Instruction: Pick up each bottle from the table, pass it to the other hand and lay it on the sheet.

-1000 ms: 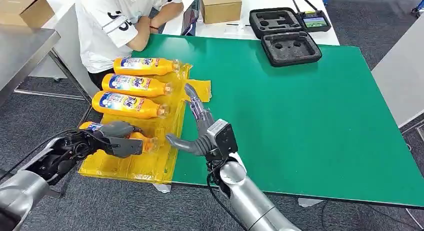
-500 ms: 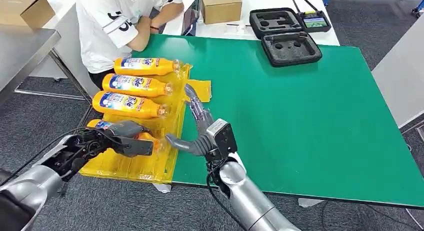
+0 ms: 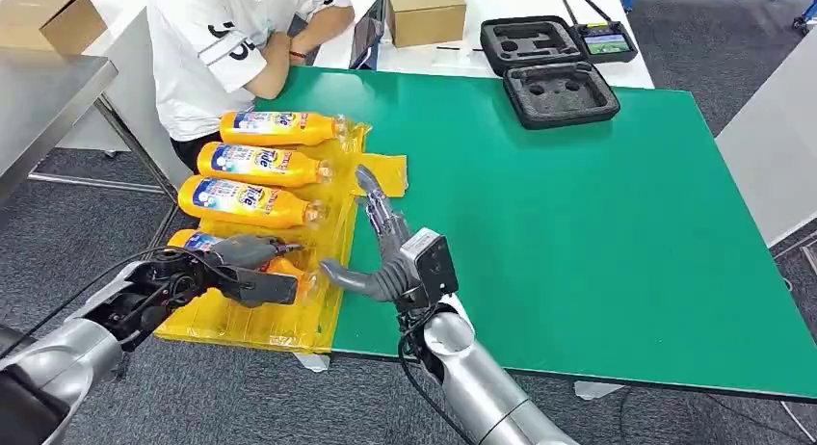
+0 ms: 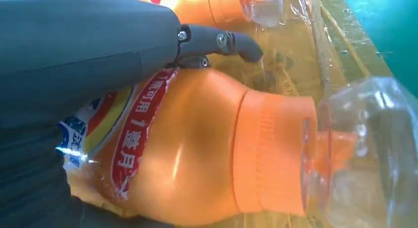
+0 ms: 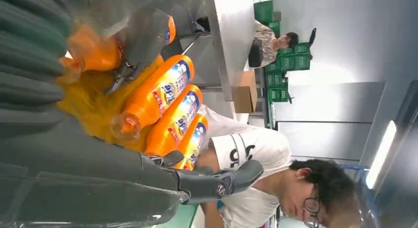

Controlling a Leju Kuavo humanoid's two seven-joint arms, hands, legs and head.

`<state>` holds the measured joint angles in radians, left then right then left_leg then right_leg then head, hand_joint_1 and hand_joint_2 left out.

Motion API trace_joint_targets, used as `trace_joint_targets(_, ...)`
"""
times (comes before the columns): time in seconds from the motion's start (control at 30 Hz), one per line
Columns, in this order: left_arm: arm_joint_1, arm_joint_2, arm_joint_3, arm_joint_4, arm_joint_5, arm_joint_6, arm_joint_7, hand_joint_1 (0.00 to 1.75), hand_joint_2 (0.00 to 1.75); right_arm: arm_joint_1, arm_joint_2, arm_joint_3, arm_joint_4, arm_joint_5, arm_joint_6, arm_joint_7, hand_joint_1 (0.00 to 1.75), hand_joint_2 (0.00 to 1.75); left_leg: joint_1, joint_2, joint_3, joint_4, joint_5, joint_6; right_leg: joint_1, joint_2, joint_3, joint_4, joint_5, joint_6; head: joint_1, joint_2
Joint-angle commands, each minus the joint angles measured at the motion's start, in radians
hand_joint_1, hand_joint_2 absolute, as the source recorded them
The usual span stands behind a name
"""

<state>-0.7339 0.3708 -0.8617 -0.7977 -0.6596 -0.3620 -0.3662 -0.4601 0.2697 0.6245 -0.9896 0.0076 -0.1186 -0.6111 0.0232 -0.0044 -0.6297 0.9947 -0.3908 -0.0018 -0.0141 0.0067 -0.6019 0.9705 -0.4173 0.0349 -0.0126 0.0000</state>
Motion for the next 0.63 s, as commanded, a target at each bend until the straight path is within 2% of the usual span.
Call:
trace_joint_targets(0.03,-0.003,-0.011,-0.021,0.035,0.044,-0.052,0.01,0.0,0.0,-0.039,-0.019,0.03,0.067,-0.004,-0.001,-0.001,0.0,1.75,0.0,0.001,0.007,0.0,-0.003,0.002,0.0,0.0,0.007,-0.001,-0.003,-0.001,0.0,0.0)
trace_joint_targets(0.2,-0.005,-0.013,0.002,0.036,0.095,-0.091,0.004,0.0,0.0,-0.039,-0.019,0.03,0.068,-0.004,-0.001,-0.002,0.0,1.75,-0.001,0.0,0.004,-0.001,-0.001,0.001,0.0,0.0,0.003,-0.001,-0.001,-0.001,0.0,0.0)
trace_joint_targets(0.27,-0.003,-0.01,0.006,0.033,0.11,-0.103,0.001,0.0,0.0,-0.04,-0.019,0.03,0.069,-0.004,-0.001,-0.003,0.0,1.75,-0.001,0.001,0.009,0.0,-0.004,0.002,0.0,0.0,0.009,-0.001,-0.003,-0.002,0.0,0.0)
trace_joint_targets(0.33,0.001,-0.009,0.035,0.03,0.179,-0.146,-0.004,0.0,0.0,-0.042,-0.019,0.033,0.075,-0.003,-0.002,-0.002,0.0,1.75,0.0,0.001,0.006,-0.001,-0.002,0.001,0.0,0.0,0.006,-0.001,-0.002,-0.001,0.0,0.0)
trace_joint_targets(0.37,0.006,-0.022,0.086,0.044,0.279,-0.216,-0.007,0.0,0.0,-0.046,-0.019,0.035,0.082,-0.002,-0.003,-0.001,0.0,1.75,-0.001,0.001,0.005,-0.001,-0.002,0.001,0.0,0.0,0.005,-0.001,-0.002,-0.001,0.0,0.0)
trace_joint_targets(0.43,0.011,-0.042,0.14,0.058,0.374,-0.248,0.0,0.0,0.0,-0.045,-0.018,0.035,0.081,0.001,-0.011,-0.004,0.0,1.75,0.0,0.001,0.006,0.0,-0.003,0.001,0.0,0.0,0.006,-0.001,-0.002,-0.001,0.0,0.0)
trace_joint_targets(0.53,0.017,-0.043,0.138,0.044,0.385,-0.242,0.014,0.0,0.0,-0.042,-0.02,0.036,0.077,0.001,-0.012,-0.005,0.0,1.75,-0.001,0.001,0.006,-0.001,-0.002,0.001,0.0,0.0,0.006,-0.001,-0.002,-0.001,0.0,0.0)
trace_joint_targets(0.63,0.057,-0.087,0.213,0.028,0.451,-0.107,0.023,0.0,0.0,-0.028,-0.027,0.032,0.064,0.006,-0.019,-0.005,0.0,1.75,-0.001,0.001,0.008,-0.001,-0.003,0.002,0.0,-0.001,0.008,-0.001,-0.003,-0.001,0.0,0.0)
